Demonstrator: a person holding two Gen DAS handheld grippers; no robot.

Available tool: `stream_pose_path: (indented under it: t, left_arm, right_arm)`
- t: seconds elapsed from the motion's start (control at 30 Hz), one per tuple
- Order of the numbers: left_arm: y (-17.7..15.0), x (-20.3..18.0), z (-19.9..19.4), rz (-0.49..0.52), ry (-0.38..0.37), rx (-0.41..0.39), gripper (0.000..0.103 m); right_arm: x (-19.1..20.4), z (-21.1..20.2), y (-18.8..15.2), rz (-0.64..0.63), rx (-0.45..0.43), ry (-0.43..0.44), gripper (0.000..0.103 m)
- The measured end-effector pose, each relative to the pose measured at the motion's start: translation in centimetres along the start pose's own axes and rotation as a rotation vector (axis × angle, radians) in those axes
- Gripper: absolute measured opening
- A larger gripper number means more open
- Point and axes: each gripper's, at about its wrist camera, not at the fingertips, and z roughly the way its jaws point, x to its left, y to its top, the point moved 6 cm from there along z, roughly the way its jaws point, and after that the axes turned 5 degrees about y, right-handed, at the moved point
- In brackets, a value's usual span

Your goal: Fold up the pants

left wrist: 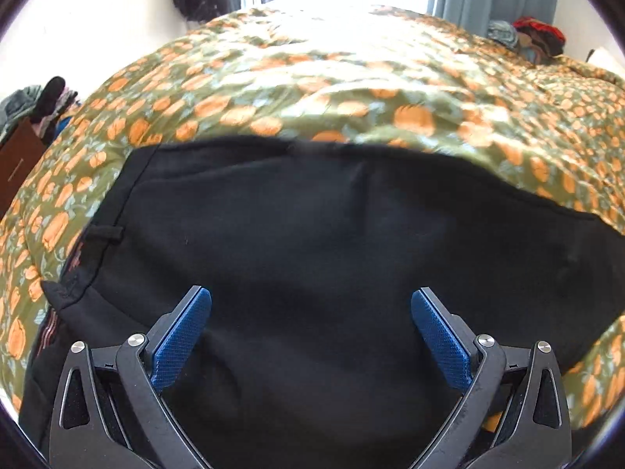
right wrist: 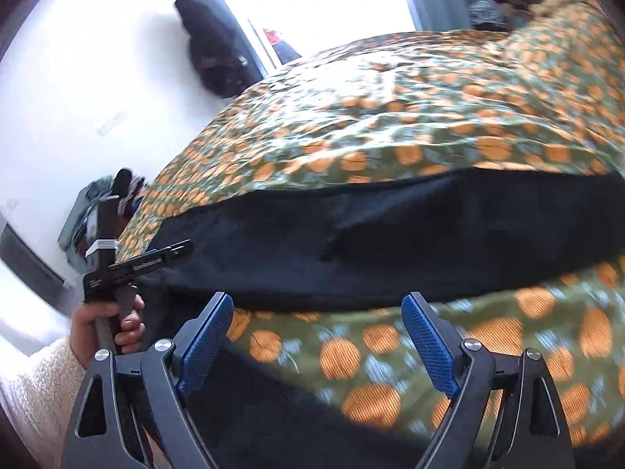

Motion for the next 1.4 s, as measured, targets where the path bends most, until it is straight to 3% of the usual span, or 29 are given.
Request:
stream_pose_path:
  t: [0.03,0.1,0.23,0.37,0.57,0.63,0.67,0.73,0.77,0.8,0.9,1.03,1.1,1.13,1.17,1.27,1.4]
  left_arm:
    - [-0.5,0.7,1.1,-0.007,-0.020,0.007,0.102]
    - [-1.6,1.0,1.0,-0.009,-0.058,-0.075,0.102]
    - [-1.9,0.3,0.9,0.014,-0.024,-0.119,0.102]
    - [-2.0,0.3,1.1,0.010,-0.028,-0.137,0.102]
    - [-2.7,0.5,0.5,0.010,-0.023,-0.148,0.102]
    - [-2.7,0.5,0.5,0.010,-0.023,-0.151,0.102]
    - [-2.7,0.5,0.5,0.009,-0.022,-0.153,0.102]
    - [-2.7,0.5,0.5,0.010,-0.019,-0.156,0.102]
    - [-2.7,0.5,0.5,0.010,-0.018,-0.156,0.102]
    - [-2.6,0.5,0.5,0.010,-0.018,-0.157,0.102]
    - [-2.6,0.5,0.5,0.010,-0.017,-0.157,0.102]
    - [-2.6,0.5,0.5,0.010,-0.018,-0.157,0.102]
    - [-2.6,0.5,0.5,0.010,-0.018,-0.161,0.102]
    - [-2.6,0.5,0.5,0.010,-0.018,-0.162,0.102]
    - [-2.6,0.5,0.5,0.010,-0.018,-0.163,0.102]
    - [-2.5,0.5,0.6,0.010,-0.016,-0.166,0.102]
    - [-2.5,0.5,0.7,0.010,-0.015,-0.166,0.102]
  right_arm:
    - [-0.4,2.4,0.3,-0.013,0.037,0.008,0.088]
    - [-2.3,6.0,0.5,-0.032,0.106,0.006,0.087]
    - [-11.1,7.4,0.5,-0.056,0.167,-0.121,0.084]
    - [-22.3,1.5,1.9,0.027,0.091,-0.215,0.070]
    - [-37.2,-11.3,0.6,0.348,-0.026,-0.551,0.070]
    - [-39.0,-15.3,-0.1,0.459,-0.139,-0.534,0.064]
    - [-39.3,-17.0,-0.5,0.519,-0.200,-0.506,0.065]
    - [-39.3,-18.5,-1.2,0.646,-0.319,-0.304,0.066]
    - [-39.2,-18.4,-1.7,0.706,-0.346,-0.201,0.066]
    - [-39.2,-18.2,-2.3,0.751,-0.344,-0.157,0.066]
    - [-40.0,-16.5,-3.2,0.823,-0.318,-0.160,0.065]
    - [-41.9,-15.9,-1.9,0.858,-0.399,-0.188,0.062]
    - [-42.3,-15.7,-0.9,0.852,-0.408,-0.232,0.047]
    - [-42.4,-15.8,-0.5,0.832,-0.399,-0.271,0.022]
    - [-41.9,-16.1,-0.1,0.799,-0.395,-0.305,0.007]
    - [-36.9,-17.0,2.3,0.561,-0.372,-0.306,0.006]
    - [-24.3,-19.7,1.8,0.136,-0.309,-0.193,0.006]
